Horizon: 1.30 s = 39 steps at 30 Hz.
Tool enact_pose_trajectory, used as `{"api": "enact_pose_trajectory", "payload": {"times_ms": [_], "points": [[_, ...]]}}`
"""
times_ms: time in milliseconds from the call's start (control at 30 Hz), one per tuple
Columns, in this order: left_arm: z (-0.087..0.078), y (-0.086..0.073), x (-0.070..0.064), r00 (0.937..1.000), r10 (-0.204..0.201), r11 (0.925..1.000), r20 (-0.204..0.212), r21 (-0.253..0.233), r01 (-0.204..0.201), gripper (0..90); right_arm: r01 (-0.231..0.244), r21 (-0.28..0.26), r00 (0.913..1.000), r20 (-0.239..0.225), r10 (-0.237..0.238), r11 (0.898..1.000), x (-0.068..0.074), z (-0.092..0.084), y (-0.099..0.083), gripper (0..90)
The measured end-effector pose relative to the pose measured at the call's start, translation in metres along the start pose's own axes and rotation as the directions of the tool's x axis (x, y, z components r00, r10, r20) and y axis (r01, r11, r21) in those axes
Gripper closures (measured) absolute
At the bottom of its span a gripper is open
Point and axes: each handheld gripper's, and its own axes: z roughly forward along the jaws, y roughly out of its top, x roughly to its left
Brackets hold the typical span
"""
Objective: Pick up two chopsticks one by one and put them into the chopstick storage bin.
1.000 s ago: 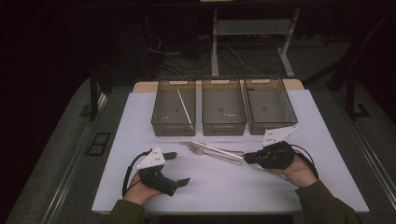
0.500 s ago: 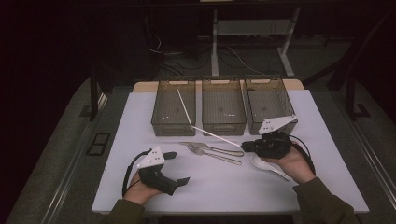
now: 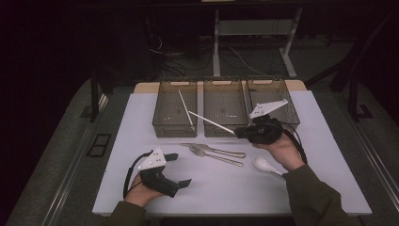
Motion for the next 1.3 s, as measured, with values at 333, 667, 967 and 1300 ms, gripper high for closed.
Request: {"api": "enact_pose_trajectory", "payload": {"times_ms": [333,667,967,1300], "points": [[0.000,0.000,-0.001,1.0000,-0.004,1.0000,-0.002,-0.001,0.004,0.0,-0.028,0.021,0.9984,0.050,0.027,0.999,-0.003,0.021,0.029,84.1],[0.000,0.001,-0.001,1.0000,-0.006,1.0000,0.003,-0.004,0.006,0.0,-0.059,0.043,0.9943,0.091,0.055,0.997,-0.010,0.048,0.060,84.1],[0.000,0.001,-0.002,0.9999,-0.011,0.9998,0.006,-0.015,0.011,0.0,-0.083,0.048,0.9908,0.111,0.077,0.995,-0.016,0.070,0.083,84.1],[-0.002,0.001,-0.001,0.9999,-0.005,0.9998,0.010,-0.020,0.005,0.0,-0.120,0.079,0.9858,0.127,0.110,0.990,-0.022,0.108,0.105,84.0]]}}
